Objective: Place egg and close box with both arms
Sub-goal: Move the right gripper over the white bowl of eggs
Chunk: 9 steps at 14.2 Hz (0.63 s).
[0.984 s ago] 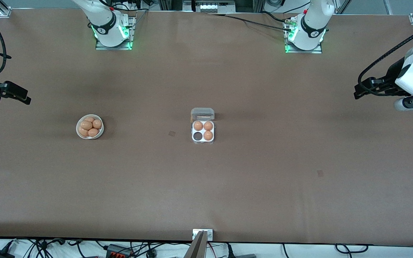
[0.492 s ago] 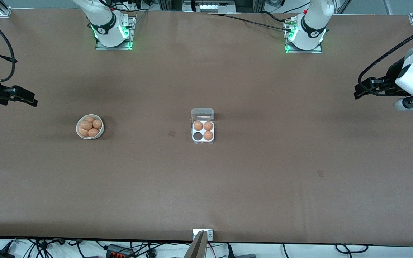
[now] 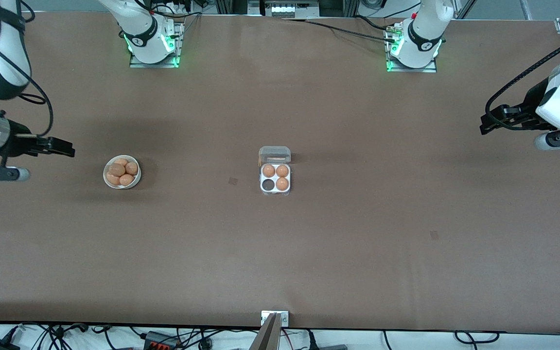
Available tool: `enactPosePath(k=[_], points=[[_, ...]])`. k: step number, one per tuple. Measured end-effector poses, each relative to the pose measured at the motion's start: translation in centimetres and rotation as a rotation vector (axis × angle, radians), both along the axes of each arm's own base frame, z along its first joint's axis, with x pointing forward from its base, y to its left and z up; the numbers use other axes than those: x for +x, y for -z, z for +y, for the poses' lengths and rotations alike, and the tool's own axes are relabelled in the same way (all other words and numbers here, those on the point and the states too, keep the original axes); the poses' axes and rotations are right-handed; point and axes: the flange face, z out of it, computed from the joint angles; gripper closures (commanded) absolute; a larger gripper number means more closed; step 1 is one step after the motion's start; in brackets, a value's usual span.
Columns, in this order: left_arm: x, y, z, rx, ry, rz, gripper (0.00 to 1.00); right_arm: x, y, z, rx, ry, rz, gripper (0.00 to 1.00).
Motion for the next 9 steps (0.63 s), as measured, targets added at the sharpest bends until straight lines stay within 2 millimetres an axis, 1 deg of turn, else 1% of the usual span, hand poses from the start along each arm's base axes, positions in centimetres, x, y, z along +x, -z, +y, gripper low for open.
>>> enactPosePath(k=[3, 5, 7, 9], points=[[0.0, 0.0, 0.0, 0.000, 0.000, 0.000, 0.00, 1.1, 5.9, 0.0, 0.002, 0.001, 0.077, 0.00], [0.0, 0.0, 0.0, 0.000, 0.000, 0.000, 0.00, 1.5, 9.4, 0.1, 0.009, 0.004, 0.121, 0.00], [0.0, 0.0, 0.0, 0.000, 0.000, 0.000, 0.00, 1.7, 11.8, 0.5, 0.048, 0.022, 0.146, 0.00], [0.0, 0.0, 0.0, 0.000, 0.000, 0.000, 0.00, 1.7, 13.7, 0.6, 0.066, 0.033, 0.161, 0.00]])
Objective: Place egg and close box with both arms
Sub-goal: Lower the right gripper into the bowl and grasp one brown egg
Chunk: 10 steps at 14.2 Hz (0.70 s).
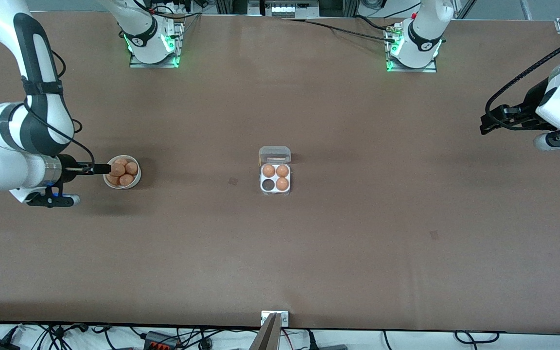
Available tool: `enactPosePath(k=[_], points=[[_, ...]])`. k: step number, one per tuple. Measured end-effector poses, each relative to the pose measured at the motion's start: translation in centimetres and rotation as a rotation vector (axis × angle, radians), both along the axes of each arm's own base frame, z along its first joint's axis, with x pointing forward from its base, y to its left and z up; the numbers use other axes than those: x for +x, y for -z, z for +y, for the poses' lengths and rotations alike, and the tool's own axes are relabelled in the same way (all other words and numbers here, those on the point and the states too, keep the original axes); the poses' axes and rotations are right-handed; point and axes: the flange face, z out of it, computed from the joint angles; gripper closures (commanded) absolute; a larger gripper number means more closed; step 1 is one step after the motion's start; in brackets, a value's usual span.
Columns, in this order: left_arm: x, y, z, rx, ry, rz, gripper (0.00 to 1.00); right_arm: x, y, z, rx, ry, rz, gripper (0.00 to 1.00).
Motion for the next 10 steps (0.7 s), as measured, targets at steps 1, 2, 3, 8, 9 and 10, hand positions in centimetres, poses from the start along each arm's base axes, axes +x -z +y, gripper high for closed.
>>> enactPosePath(k=[1, 2, 3, 8, 9, 10], points=[[0.0, 0.0, 0.0, 0.000, 0.000, 0.000, 0.00, -0.1, 1.1, 0.0, 0.001, 0.002, 0.007, 0.00], [0.0, 0.0, 0.0, 0.000, 0.000, 0.000, 0.00, -0.4, 2.2, 0.0, 0.000, 0.004, 0.011, 0.00], [0.0, 0.0, 0.0, 0.000, 0.000, 0.000, 0.00, -0.8, 3.6, -0.1, -0.002, 0.006, 0.013, 0.00], [0.0, 0.0, 0.0, 0.000, 0.000, 0.000, 0.00, -2.6, 8.0, -0.6, -0.004, 0.020, 0.032, 0.03], [0.0, 0.0, 0.0, 0.000, 0.000, 0.000, 0.00, -2.7, 8.2, -0.6, 0.000, 0.024, 0.037, 0.03], [0.0, 0.0, 0.0, 0.000, 0.000, 0.000, 0.00, -2.7, 8.4, -0.6, 0.002, 0.027, 0.039, 0.05]])
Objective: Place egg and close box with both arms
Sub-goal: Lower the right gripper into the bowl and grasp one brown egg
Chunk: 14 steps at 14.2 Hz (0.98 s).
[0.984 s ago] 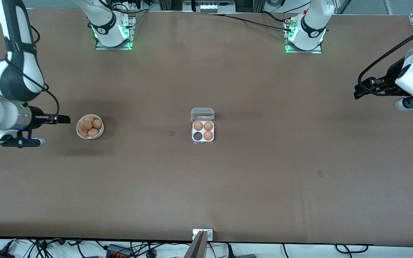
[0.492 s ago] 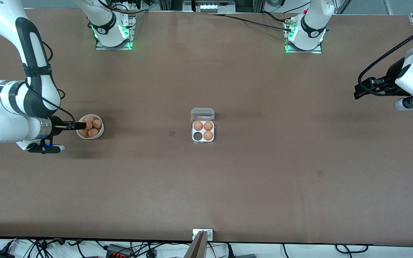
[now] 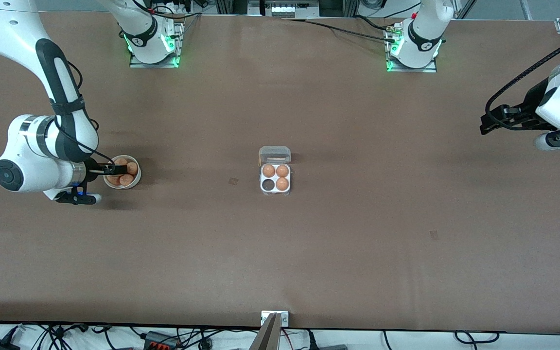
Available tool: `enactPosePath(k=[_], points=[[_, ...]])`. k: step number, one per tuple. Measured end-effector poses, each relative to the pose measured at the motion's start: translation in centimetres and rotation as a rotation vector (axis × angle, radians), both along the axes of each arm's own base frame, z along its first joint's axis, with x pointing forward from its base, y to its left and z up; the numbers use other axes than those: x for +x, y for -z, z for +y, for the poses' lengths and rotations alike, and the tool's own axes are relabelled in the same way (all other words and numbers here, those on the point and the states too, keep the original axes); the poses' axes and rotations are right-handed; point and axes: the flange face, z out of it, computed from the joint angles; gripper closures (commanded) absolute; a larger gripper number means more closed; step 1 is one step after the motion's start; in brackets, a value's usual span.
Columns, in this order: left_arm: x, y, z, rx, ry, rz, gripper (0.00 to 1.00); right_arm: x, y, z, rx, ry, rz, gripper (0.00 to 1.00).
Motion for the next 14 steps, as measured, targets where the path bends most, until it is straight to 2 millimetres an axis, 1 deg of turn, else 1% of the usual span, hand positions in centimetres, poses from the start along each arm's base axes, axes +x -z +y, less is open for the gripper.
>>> enactPosePath(k=[6, 7, 9, 12, 14], points=[[0.0, 0.0, 0.0, 0.000, 0.000, 0.000, 0.00, -0.2, 0.9, 0.0, 0.003, 0.003, 0.016, 0.28], [0.0, 0.0, 0.0, 0.000, 0.000, 0.000, 0.00, -0.2, 1.1, 0.0, 0.003, 0.003, 0.018, 0.38], [0.0, 0.0, 0.0, 0.000, 0.000, 0.000, 0.00, -0.2, 1.2, 0.0, 0.003, 0.003, 0.020, 0.51], [0.0, 0.0, 0.0, 0.000, 0.000, 0.000, 0.00, -0.2, 1.2, 0.0, 0.003, 0.003, 0.020, 0.59], [0.0, 0.0, 0.0, 0.000, 0.000, 0.000, 0.00, -0.2, 1.2, -0.1, 0.003, 0.004, 0.020, 0.68]])
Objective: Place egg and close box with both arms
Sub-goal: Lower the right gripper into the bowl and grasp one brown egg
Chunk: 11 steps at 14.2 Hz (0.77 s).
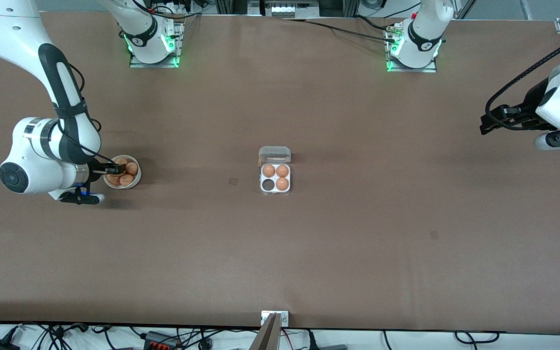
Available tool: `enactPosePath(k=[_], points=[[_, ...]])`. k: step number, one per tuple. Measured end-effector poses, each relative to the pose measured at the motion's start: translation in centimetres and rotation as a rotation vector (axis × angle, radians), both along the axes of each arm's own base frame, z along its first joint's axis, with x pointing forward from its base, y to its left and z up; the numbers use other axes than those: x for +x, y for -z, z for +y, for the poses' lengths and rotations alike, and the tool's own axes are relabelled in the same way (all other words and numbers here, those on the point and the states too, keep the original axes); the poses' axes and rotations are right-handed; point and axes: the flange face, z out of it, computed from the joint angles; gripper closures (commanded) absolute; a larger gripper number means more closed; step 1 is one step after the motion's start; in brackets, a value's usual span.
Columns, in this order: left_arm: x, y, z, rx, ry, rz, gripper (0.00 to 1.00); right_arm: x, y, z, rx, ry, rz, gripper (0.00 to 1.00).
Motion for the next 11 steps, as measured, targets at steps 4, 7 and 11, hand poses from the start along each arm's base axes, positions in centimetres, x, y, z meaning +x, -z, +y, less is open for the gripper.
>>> enactPosePath(k=[4, 7, 11], points=[[0.0, 0.0, 0.0, 0.000, 0.000, 0.000, 0.00, 0.1, -0.1, 0.0, 0.000, 0.000, -0.002, 0.75], [0.0, 0.0, 0.0, 0.000, 0.000, 0.000, 0.00, 0.3, -1.0, 0.0, 0.001, -0.004, -0.017, 0.79], [0.0, 0.0, 0.0, 0.000, 0.000, 0.000, 0.00, 1.4, -6.5, 0.9, 0.012, -0.023, -0.036, 0.80]])
